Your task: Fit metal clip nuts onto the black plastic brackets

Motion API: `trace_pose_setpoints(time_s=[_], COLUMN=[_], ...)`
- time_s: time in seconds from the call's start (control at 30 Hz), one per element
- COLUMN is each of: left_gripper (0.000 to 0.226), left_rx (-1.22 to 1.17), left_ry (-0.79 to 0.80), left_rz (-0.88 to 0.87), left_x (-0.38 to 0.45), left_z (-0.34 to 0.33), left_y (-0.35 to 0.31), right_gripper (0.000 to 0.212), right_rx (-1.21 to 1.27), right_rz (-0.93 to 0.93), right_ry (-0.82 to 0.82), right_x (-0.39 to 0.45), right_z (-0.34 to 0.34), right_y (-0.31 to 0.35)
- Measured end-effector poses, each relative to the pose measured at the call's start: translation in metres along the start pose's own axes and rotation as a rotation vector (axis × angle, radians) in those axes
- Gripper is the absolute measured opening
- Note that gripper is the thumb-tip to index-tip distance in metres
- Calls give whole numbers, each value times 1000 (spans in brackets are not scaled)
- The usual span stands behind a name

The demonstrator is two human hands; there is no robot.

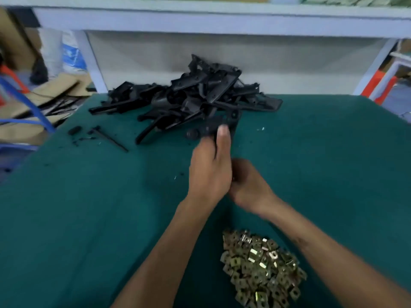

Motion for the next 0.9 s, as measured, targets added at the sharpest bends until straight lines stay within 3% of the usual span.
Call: trace_pose_setpoints(time_s=[0.13, 0.2, 0.33, 0.43, 0.57, 0.67, 0.8, 0.9], left_gripper=[51, 51, 57, 58, 55, 52, 51, 54], left_rx=[47, 227, 658, 824, 884, 945, 927, 884], left_ry=[-170, -208, -104, -43, 7, 110, 125, 132], left_rz=[-77, -163, -338, -391, -521, -523, -534, -541], left_x=[21, 21, 4, -4, -14, -17, -19, -20], left_z=[24, 31, 28, 22, 7, -2, -5, -3], left_y=[-14, -9, 8, 27, 35, 45, 48, 50], right_gripper=[13, 16, 9, 14, 15, 13, 18, 12], right_rx=[-189, -299, -257, -331, -340, -366, -411, -88], right_rz=[158, 203, 6, -9, 19, 27, -23, -115], right_ry=[179, 294, 322, 413, 373, 431, 441, 371], right_x=[8, 5, -22, -54, -66, -71, -71, -64], right_z=[-19, -9, 47, 48, 38, 30, 35, 40], right_y=[19, 15, -21, -38, -40, -39, -48, -54])
Point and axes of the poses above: each hand's wrist, its own x-axis towards the middle knuckle, its own z-axis out of the back of the hand, y = z × x, the point moved 8 cm from there along x, towards the middle knuckle, and after that the axes turned 14 degrees about -y, right-handed, at the moved point
